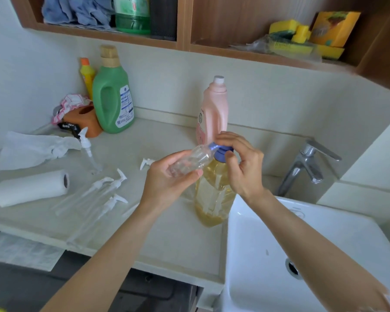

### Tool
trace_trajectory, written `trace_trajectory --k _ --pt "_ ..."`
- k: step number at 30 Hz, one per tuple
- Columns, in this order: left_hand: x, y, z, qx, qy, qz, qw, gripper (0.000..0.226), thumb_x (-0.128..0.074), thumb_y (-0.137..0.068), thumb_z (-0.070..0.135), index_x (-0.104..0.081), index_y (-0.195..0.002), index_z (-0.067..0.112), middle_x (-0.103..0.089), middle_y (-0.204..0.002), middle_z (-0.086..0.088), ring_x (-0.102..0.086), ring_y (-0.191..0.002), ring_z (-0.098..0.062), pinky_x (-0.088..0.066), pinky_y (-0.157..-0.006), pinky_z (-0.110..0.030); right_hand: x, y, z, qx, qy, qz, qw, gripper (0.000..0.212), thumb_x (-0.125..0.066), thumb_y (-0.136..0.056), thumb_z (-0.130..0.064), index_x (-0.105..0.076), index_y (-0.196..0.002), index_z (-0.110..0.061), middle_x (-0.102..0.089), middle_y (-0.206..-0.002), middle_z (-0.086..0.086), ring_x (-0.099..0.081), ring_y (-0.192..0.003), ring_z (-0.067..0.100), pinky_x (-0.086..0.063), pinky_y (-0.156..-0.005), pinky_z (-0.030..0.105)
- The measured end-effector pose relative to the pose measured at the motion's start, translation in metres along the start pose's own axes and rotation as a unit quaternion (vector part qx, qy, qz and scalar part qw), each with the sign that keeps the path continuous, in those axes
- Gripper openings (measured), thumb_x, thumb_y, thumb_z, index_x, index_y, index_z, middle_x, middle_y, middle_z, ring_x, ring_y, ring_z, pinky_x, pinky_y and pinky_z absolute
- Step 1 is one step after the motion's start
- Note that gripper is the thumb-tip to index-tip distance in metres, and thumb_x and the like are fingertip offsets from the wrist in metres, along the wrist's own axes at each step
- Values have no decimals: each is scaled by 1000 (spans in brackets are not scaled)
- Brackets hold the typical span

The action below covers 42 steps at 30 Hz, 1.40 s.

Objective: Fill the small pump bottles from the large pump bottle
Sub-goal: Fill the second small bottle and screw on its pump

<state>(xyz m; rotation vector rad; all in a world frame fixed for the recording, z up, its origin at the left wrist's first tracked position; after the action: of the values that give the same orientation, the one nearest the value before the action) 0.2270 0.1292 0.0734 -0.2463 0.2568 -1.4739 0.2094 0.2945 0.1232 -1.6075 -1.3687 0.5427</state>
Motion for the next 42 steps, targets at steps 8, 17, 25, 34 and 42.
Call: trace_trajectory --k 8,17,25,34,42 --pt "1 -1 17 -11 16 -12 1000 38 -71 -79 -4 -64 -95 29 -68 -71 22 -52 -49 7 -37 -51 -5 5 -23 -9 -13 -21 -12 1000 38 -37 -89 -12 -73 -88 -1 -67 -94 -3 -63 -95 11 -49 -87 28" --pt "2 -6 4 0 7 -21 1000 33 -74 -78 0 -66 -102 21 -67 -69 18 -52 -50 6 -36 -51 -5 2 -5 -5 -16 8 13 1000 37 -39 -87 -11 -72 -98 0 -65 -107 -3 -61 -108 14 -46 -98 29" --pt "4 -7 -2 9 -23 -24 999 31 -76 -77 4 -67 -102 18 -64 -64 21 -53 -50 6 -37 -52 -6 0 5 -9 -3 44 17 999 42 -37 -77 -8 -72 -96 2 -65 -103 -4 -57 -106 5 -44 -97 22" --pt "4 -7 3 15 -10 -34 999 35 -74 -78 1 -64 -96 30 -68 -76 17 -54 -52 3 -39 -52 -10 6 -23 -12 -29 33 -27 999 41 -37 -90 -19 -73 -96 0 -67 -102 -2 -62 -102 12 -45 -92 19" --pt "5 -6 -3 6 -9 -26 1000 31 -75 -78 3 -63 -97 25 -66 -74 19 -54 -54 2 -40 -52 -11 4 -9 5 -38 -8 21 999 36 -39 -91 -12 -72 -97 1 -68 -104 6 -64 -106 21 -47 -94 26"
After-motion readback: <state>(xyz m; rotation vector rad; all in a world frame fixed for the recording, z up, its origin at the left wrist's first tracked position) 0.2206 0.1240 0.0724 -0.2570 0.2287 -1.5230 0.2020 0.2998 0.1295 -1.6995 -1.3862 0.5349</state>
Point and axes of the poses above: each hand's wrist, its own y-axis away from the middle knuckle, its own x-axis out of the back of the hand, z = x × y, the point moved 10 cm from there along -y, towards the middle knuckle
